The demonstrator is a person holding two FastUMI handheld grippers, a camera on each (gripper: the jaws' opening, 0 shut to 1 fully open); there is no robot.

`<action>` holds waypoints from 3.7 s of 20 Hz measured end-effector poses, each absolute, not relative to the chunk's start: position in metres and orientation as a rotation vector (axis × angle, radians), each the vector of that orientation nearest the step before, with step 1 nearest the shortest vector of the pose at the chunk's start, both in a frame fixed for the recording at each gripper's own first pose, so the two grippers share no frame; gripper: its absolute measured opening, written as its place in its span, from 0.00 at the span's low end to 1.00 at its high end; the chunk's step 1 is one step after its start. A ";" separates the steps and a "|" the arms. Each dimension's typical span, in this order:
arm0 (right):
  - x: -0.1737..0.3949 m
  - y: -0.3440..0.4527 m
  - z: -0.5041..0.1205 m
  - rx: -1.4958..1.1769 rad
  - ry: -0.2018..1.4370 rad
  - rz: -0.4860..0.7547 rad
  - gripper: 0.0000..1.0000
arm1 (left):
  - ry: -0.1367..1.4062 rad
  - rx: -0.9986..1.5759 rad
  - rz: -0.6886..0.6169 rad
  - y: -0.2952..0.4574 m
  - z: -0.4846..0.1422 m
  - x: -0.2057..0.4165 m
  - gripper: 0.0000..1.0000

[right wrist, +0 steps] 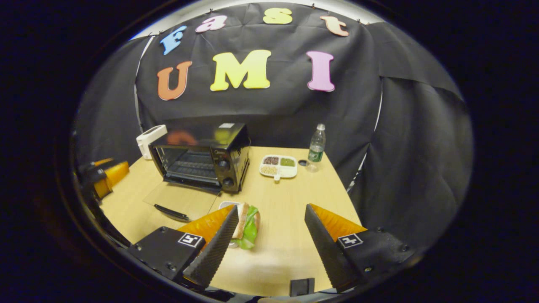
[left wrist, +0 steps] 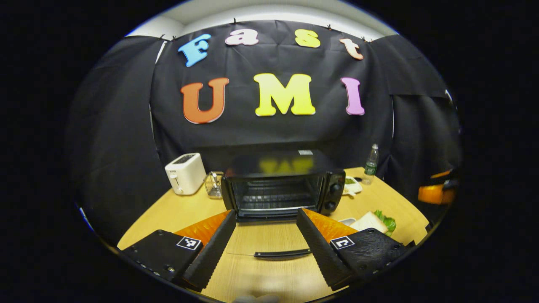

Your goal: Open the electric oven with the left hand, put the food in, and close the electric oven.

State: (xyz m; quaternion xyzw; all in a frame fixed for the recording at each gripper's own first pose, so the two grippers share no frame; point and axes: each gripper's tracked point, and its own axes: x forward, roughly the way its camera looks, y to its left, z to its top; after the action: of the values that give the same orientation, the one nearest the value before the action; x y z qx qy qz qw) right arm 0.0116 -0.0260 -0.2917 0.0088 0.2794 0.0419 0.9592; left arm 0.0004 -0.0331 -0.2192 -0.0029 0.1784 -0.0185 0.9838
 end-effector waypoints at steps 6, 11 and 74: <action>0.022 -0.007 -0.345 0.115 0.681 0.128 1.00 | 0.163 0.022 0.015 -0.012 -0.116 -0.001 0.95; 0.039 0.019 -0.373 0.214 0.786 0.217 0.98 | 0.097 -0.009 0.050 -0.007 -0.078 -0.008 0.95; 0.245 0.272 -0.383 1.244 0.462 0.078 0.34 | 0.214 0.109 -0.031 0.054 -0.115 0.019 0.95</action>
State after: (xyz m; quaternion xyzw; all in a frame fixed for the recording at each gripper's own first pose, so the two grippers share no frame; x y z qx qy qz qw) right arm 0.2450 0.2724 -0.3830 0.5774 0.2142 0.0364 0.7870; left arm 0.0193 0.0542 -0.1147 0.0545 0.1069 -0.0153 0.9927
